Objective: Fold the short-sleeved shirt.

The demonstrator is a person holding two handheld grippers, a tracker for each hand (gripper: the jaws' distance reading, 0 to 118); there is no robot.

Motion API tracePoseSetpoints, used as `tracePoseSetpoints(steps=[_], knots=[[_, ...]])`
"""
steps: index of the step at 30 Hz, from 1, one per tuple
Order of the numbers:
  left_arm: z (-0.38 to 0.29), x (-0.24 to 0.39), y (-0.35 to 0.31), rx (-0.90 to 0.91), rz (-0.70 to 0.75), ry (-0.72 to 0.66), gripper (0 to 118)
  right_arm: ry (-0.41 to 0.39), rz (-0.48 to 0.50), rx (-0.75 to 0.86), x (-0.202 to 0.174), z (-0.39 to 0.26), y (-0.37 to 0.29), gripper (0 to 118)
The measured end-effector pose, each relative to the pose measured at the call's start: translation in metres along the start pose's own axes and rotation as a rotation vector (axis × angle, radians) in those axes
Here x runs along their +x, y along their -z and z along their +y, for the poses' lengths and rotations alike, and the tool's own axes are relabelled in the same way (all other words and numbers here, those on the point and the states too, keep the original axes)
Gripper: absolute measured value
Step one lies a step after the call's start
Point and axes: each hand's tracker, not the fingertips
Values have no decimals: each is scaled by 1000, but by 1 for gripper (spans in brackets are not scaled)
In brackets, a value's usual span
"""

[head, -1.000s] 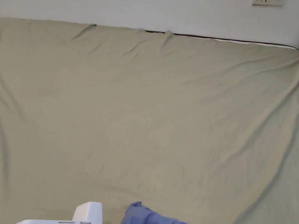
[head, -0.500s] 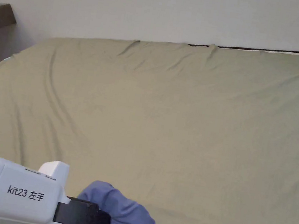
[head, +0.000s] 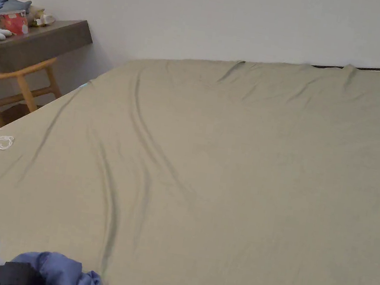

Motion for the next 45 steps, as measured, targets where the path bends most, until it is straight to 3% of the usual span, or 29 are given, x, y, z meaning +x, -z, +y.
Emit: tracePoseSetpoints(steps=[2,6,11,13,14,15,16,17,19,20,25,26,28,30,32,33,35,39,42,45], knots=[[-4,-7,-6,-8,23,-15,93,-29,6,-20,-6,1,6,0],[-13,-18,-57,-42,80,-42,93,-55,30,-2,-17,5,1,0],[-30,9,-142,113,347,106,93,-108,40,35,-27,7,-20,0],[-37,29,-179,201,343,162,89,-137,36,51,-34,5,-31,0],[-42,43,-198,266,302,159,76,-146,38,70,-36,4,-38,0],[-49,56,-215,326,248,155,55,-149,46,92,-39,4,-46,0],[-56,72,-233,388,159,160,23,-153,53,115,-43,4,-54,0],[-64,91,-247,431,25,199,0,-174,29,150,-50,6,-63,0],[-82,130,-271,512,-209,297,0,-259,-40,212,-68,12,-82,0],[-93,159,-280,573,-248,351,0,-297,-95,255,-86,13,-93,0],[-152,289,-296,870,-216,601,0,-534,-443,595,-164,20,-159,0],[-164,310,-295,914,-228,618,0,-639,-504,667,-180,20,-172,0],[-188,340,-286,969,-315,615,0,-653,-642,758,-203,18,-193,0],[-210,362,-273,989,-403,579,0,-722,-694,839,-213,6,-210,0],[-229,374,-256,913,-452,551,0,-850,-814,925,-213,-3,-218,0],[-234,376,-249,888,-478,542,0,-805,-832,883,-205,-7,-218,0],[-244,380,-239,823,-472,556,0,-793,-893,836,-195,-11,-219,0],[-246,377,-241,813,-422,558,0,-650,-804,769,-174,-14,-222,0],[-243,369,-254,874,-385,534,1,-770,-835,813,-184,-14,-220,0],[-244,362,-264,891,-393,519,2,-724,-789,806,-184,-13,-219,0]])
